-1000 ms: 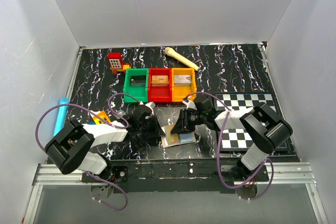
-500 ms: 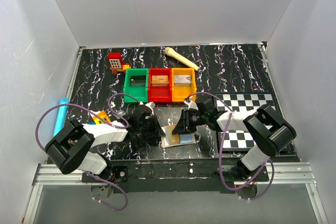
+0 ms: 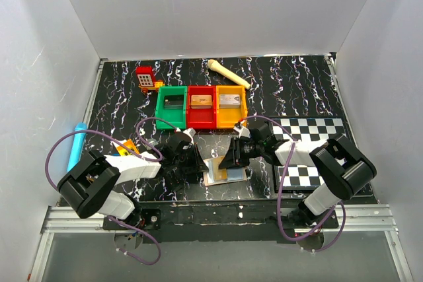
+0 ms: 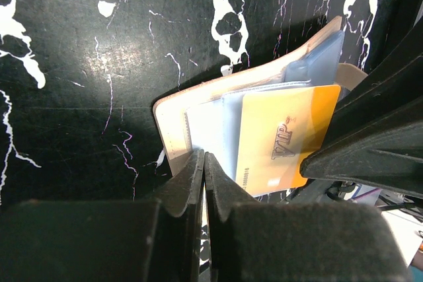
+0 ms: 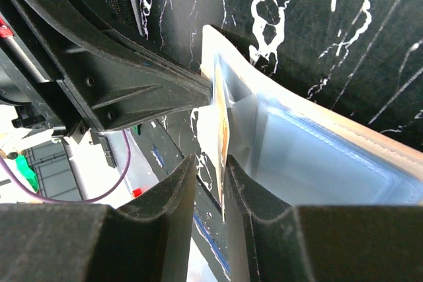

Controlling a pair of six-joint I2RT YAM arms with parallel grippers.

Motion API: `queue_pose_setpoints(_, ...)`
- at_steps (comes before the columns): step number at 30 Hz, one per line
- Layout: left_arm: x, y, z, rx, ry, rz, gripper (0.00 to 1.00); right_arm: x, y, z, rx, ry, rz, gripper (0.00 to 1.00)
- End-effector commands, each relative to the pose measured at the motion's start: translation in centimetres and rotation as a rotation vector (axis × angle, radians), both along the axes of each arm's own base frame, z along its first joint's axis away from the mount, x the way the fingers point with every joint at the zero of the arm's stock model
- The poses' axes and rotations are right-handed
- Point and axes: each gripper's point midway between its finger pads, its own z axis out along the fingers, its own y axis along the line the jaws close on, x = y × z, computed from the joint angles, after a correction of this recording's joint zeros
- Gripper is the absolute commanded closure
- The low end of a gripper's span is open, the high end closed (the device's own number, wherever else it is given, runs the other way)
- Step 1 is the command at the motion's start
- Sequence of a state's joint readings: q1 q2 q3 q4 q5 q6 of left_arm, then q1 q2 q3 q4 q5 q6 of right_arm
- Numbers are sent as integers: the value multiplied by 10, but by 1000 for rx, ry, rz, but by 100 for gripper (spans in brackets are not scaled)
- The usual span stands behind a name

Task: Take the credit cards out of the card holder
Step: Remove the credit card from the card holder.

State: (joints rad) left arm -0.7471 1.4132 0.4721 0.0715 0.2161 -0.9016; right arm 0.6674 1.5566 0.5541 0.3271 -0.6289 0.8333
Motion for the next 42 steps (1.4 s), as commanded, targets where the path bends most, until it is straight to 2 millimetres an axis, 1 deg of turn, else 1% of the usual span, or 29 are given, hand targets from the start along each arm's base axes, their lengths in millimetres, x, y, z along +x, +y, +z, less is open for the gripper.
queue_pose_setpoints(1,-5,17,-21,88,37,23,100,0,-2,8,23,-32,4,70)
queue_pose_setpoints(12,-5,18,-23,88,43,24,100,2,-9,7,19,-34,-8,73)
queue_pose_setpoints(23,-5,17,-24,90,49,23,100,4,-9,10,30,-36,-13,76)
queue_pose_setpoints(28,-5,18,-25,90,52,24,100,5,-9,10,29,-40,-16,81)
queue_pose_setpoints(37,-6,18,-24,86,50,24,100,4,-13,11,26,-43,-20,86)
queue_pose_setpoints(38,-6,18,-25,88,52,23,100,5,-13,11,24,-43,-22,89)
queue_pose_setpoints(40,-6,18,-25,88,52,23,100,5,-14,11,22,-44,-22,99)
queue_pose_setpoints(42,-6,18,-24,86,52,23,100,4,-15,10,18,-43,-21,99)
